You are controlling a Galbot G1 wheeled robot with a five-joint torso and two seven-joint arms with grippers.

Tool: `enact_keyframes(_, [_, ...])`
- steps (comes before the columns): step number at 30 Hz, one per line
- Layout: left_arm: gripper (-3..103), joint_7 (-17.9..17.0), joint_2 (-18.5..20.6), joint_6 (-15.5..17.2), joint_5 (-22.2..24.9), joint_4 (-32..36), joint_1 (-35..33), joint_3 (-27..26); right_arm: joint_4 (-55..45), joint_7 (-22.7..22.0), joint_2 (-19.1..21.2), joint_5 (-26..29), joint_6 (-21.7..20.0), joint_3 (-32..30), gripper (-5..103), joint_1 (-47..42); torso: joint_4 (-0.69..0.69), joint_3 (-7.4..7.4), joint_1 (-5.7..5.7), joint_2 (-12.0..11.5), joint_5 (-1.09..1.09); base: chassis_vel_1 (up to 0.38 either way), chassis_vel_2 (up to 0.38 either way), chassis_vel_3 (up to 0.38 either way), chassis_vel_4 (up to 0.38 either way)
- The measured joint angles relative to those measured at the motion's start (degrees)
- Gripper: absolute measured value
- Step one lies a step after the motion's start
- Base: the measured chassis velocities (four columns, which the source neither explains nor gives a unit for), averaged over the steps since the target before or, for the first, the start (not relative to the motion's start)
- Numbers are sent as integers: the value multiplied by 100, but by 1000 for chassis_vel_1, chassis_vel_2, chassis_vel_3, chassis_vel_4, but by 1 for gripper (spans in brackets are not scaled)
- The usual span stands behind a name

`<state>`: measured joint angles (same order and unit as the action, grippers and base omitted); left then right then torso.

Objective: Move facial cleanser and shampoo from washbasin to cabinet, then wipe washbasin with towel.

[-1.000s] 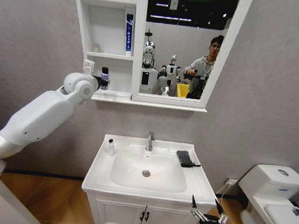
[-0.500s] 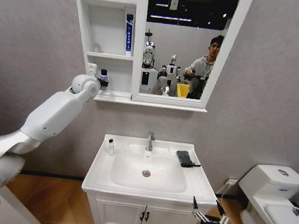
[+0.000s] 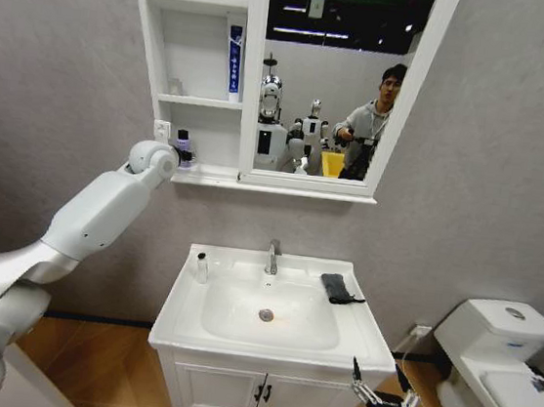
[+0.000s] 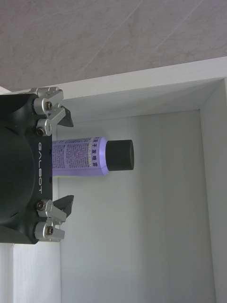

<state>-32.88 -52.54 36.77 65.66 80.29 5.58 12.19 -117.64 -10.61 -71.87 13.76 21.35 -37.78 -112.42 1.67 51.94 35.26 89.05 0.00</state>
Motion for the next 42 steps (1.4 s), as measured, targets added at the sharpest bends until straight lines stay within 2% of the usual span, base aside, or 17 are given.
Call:
enact_keyframes(1, [90,-48,163,6,116,266,-97,-42,0,-2,2,-5,-1,11,100,5,0,0,0,0,0,0,0,0,0])
enact_keyframes(3, [95,-112,312,30,238,486,-199,-103,0,-3,3,-10,-3,20,100,8,0,0,0,0,1,0,0,0,0])
enact_keyframes(6, [98,-231,514,70,429,795,-374,-224,0,-5,3,-15,-11,30,100,14,-2,0,0,0,0,0,0,0,0])
enact_keyframes(8, [100,-447,964,105,833,1574,-872,-564,0,-6,12,-23,-39,56,100,36,-3,0,-1,1,-2,0,0,0,0])
enact_keyframes(9, [100,-447,964,105,833,1574,-872,-564,0,-6,12,-23,-39,56,100,36,-3,0,-1,1,-2,0,0,0,0])
enact_keyframes(12, [100,-253,1543,22,1158,2776,-1796,-1084,-30,-7,21,-39,-67,81,100,49,-3,-1,-1,1,-1,0,0,0,0])
enact_keyframes(13, [100,-253,1543,22,1158,2776,-1796,-1084,-30,-7,21,-39,-67,81,100,49,-3,-1,-1,1,-1,0,0,0,0])
enact_keyframes(16, [100,607,1908,-669,420,3469,-3104,-1428,-26,-9,-6,-110,-69,121,100,48,-4,-2,-2,2,2,0,0,0,0])
enact_keyframes(17, [100,607,1908,-669,420,3469,-3104,-1428,-26,-9,-6,-110,-69,121,100,48,-4,-2,-2,2,2,0,0,0,0])
enact_keyframes(18, [100,1036,1909,-1156,-413,3568,-3857,-1522,-14,-9,-36,-189,-69,172,100,44,-4,-1,-2,2,-5,0,0,0,0])
enact_keyframes(19, [100,1177,1860,-1383,-770,3565,-4191,-1544,-11,-8,-57,-228,-69,197,100,42,-3,-2,-2,2,-1,0,0,0,0])
enact_keyframes(20, [100,1177,1860,-1383,-770,3565,-4191,-1544,-11,-8,-57,-228,-69,197,100,42,-3,-2,-2,2,-1,0,0,0,0])
enact_keyframes(21, [100,1216,1756,-1541,-1069,3518,-4505,-1555,-11,-8,-77,-257,-68,216,100,39,-3,-1,-2,2,0,0,0,0,0])
enact_keyframes(26, [100,1094,1351,-1919,-1878,2921,-5098,-1510,12,-7,-113,-285,-6,172,100,-20,-1,-1,-2,2,1,0,0,0,0])
enact_keyframes(32, [100,1005,826,-2079,-2181,2288,-5426,-1505,38,-18,-125,-275,41,115,100,-58,-2,0,-1,1,0,0,0,0,0])
enact_keyframes(34, [100,988,416,-2091,-2360,1870,-5472,-1410,36,-49,-128,-259,41,90,100,-43,-3,0,0,1,0,0,0,0,0])
enact_keyframes(42, [100,972,-224,-2047,-2628,1326,-5394,-1125,84,-84,-125,-230,32,56,100,-25,-2,0,0,0,1,0,0,0,0])
